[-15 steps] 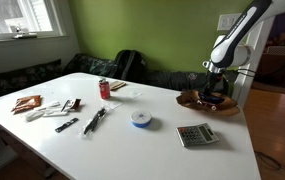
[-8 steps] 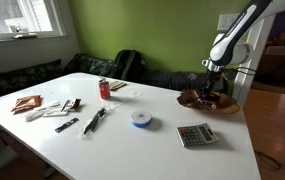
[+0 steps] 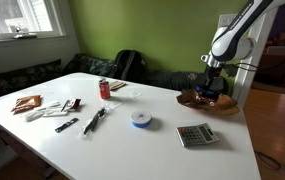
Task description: Put the red wagon and glasses on the table
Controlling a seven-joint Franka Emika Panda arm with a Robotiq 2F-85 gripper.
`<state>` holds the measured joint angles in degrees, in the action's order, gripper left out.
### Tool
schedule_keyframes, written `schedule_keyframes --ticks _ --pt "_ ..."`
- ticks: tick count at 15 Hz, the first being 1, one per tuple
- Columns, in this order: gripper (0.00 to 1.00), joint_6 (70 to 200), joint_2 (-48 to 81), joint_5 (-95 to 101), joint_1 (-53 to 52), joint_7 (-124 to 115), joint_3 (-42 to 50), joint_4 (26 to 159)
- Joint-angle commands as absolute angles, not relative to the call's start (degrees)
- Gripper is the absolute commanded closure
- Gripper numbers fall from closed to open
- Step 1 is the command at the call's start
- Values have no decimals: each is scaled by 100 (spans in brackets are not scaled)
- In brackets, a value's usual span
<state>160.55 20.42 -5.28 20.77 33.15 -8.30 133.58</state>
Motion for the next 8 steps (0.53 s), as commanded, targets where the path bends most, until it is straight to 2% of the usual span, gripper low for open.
schedule_keyframes --ticks 1,4,8 --pt "99 16212 689 -628 1704 3137 -863 14274" --pt "99 16123 158 -983 1103 3124 -1052 14373" --pt "99 16065 133 -845 -64 2502 -1274 14144"
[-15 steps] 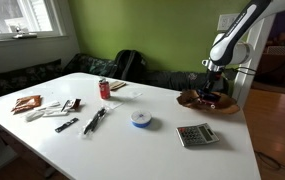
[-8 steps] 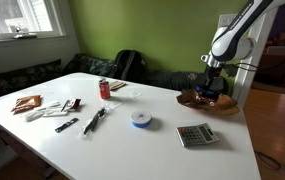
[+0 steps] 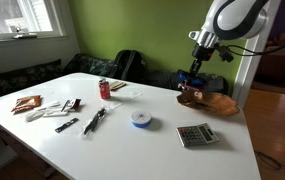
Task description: Put the red wagon and glasses on the table
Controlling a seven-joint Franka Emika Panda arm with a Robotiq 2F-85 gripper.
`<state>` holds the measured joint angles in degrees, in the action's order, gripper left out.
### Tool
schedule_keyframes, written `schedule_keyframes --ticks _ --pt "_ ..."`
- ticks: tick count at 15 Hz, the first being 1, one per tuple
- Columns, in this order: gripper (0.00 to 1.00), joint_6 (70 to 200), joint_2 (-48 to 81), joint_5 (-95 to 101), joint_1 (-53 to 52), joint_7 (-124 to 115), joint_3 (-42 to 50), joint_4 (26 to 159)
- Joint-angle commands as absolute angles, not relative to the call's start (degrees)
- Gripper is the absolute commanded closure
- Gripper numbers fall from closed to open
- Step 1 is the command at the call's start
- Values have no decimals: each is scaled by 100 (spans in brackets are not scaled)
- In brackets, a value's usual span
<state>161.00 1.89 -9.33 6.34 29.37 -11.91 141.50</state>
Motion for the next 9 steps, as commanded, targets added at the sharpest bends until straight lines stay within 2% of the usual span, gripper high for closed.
schedule_keyframes --ticks 1,4,5,9 --pt "99 16046 226 -684 -330 2246 -1357 14056" --pt "99 15772 732 515 -921 1054 -1420 13690" --pt "95 15995 345 -44 -827 1538 -1382 13976" --pt "95 15920 694 336 -1005 1138 -1417 13778"
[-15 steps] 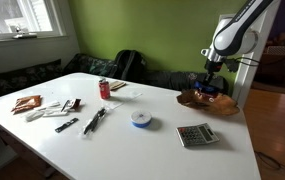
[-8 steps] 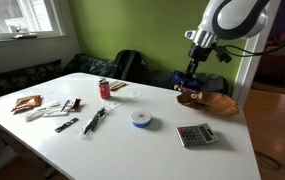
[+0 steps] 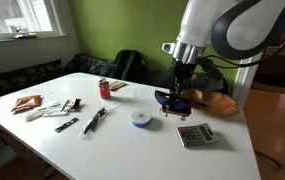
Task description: Put the red wagon and glasses on the table
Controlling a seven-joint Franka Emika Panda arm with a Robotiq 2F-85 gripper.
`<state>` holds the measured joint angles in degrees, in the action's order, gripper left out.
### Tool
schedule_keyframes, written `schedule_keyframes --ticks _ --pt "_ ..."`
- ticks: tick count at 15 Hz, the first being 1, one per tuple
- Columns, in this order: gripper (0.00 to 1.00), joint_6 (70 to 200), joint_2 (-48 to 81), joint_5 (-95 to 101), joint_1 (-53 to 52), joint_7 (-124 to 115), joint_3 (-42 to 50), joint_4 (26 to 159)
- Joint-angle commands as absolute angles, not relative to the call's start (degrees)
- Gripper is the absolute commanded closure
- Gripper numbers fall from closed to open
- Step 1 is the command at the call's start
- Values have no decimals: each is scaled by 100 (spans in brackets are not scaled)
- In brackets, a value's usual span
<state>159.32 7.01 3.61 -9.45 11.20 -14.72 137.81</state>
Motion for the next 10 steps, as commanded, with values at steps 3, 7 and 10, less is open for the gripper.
schedule_keyframes --ticks 3,7,10 --pt "99 16159 1297 -543 -960 1173 -1600 13478" --pt "99 16205 2271 -2 -1300 478 -1343 12646" --pt "99 15993 3054 263 -1597 159 -1160 11843"
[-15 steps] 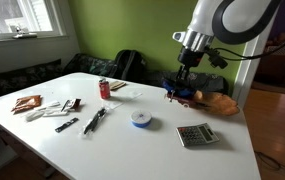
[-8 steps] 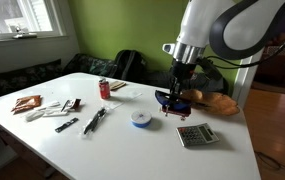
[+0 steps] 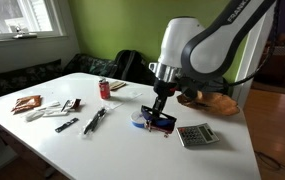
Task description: Put the red wagon and glasses on the table
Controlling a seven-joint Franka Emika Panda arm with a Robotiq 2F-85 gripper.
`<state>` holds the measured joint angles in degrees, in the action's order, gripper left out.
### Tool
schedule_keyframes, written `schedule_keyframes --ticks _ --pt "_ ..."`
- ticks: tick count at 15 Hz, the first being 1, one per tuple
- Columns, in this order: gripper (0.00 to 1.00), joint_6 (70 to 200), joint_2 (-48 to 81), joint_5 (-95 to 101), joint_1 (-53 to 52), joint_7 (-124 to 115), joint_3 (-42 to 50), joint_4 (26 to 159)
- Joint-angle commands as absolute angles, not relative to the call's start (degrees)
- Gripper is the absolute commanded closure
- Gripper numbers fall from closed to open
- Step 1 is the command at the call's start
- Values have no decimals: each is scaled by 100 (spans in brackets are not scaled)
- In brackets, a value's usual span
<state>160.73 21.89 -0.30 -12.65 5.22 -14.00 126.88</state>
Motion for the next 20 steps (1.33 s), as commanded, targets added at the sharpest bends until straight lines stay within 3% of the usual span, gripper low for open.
schedule_keyframes --ticks 1,5,6,7,9,18,19,20 --pt "99 15929 3263 282 -1668 135 -1163 11605" --pt "99 15710 3923 225 -1851 108 -1190 10830" --pt "90 15626 4022 176 -1858 85 -1215 10686" --pt "68 15534 4123 165 -1878 63 -1212 10539" --pt "65 15370 4202 174 -1916 -12 -1164 10362" --pt "1 16247 2242 -110 -1404 391 -1709 11804" --pt "0 16646 2022 -178 -1233 699 -1888 12060" --pt "10 16148 2645 -2 -1564 315 -1606 11242"
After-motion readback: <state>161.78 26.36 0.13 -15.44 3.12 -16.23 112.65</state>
